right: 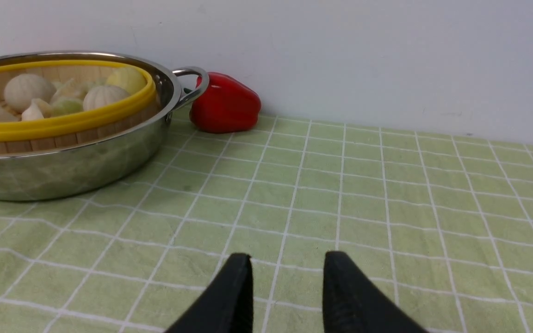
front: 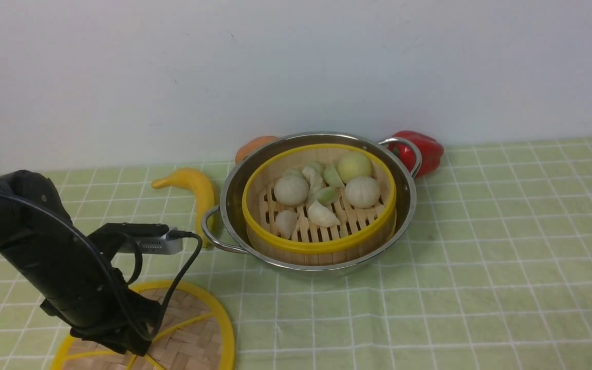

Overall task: Place the steamer in the pot on the green tablecloth, and put the lid on the steamer.
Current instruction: 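Grasp the bamboo steamer lid lying on the table by its centre knob, then place the yellow bamboo steamer lid onto the steamer in the pot with the left gripper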

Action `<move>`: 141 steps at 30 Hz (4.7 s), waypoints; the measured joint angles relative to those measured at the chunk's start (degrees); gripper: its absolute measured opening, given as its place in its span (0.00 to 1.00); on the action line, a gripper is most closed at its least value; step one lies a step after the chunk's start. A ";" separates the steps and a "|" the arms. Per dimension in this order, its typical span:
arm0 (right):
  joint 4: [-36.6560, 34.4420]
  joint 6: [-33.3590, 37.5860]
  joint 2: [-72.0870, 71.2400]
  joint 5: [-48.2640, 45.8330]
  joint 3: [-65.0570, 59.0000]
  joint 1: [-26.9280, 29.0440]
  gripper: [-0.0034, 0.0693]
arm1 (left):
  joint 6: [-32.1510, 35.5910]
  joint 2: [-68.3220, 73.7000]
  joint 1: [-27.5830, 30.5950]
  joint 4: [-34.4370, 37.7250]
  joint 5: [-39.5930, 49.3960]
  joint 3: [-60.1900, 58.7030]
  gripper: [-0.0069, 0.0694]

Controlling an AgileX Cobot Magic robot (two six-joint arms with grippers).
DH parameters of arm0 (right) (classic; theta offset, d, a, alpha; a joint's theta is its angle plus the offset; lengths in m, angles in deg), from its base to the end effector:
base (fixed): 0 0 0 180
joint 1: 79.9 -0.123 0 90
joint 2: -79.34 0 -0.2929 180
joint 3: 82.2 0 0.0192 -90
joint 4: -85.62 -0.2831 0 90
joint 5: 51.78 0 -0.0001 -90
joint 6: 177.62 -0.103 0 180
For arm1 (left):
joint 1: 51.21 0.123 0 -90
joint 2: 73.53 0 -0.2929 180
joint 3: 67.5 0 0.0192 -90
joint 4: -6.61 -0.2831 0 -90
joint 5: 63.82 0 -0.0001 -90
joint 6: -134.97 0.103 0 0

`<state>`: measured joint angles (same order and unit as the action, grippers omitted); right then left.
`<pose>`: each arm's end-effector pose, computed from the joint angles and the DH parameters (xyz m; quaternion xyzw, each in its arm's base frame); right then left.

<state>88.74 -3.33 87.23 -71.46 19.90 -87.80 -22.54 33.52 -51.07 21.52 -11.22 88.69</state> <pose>0.0894 0.0105 0.1756 -0.0300 0.7951 0.0491 0.6037 0.3081 -0.0203 0.1316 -0.1118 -0.9882 0.1046 0.0096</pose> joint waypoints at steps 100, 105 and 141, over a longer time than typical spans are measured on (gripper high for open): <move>0.00 0.00 0.00 0.02 -0.01 0.00 0.38 | 26.39 16.72 -30.56 -24.57 -10.15 44.52 0.24; 0.00 0.00 0.00 0.02 -0.01 0.00 0.38 | 26.22 16.72 -30.56 -24.76 -7.57 45.48 0.24; 0.00 0.00 0.00 0.02 -0.01 0.00 0.38 | 28.07 17.87 -30.56 -23.52 -1.51 49.61 0.24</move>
<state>88.74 -3.33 87.23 -71.44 19.89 -87.80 5.53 51.39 -81.63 -2.00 -12.72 138.30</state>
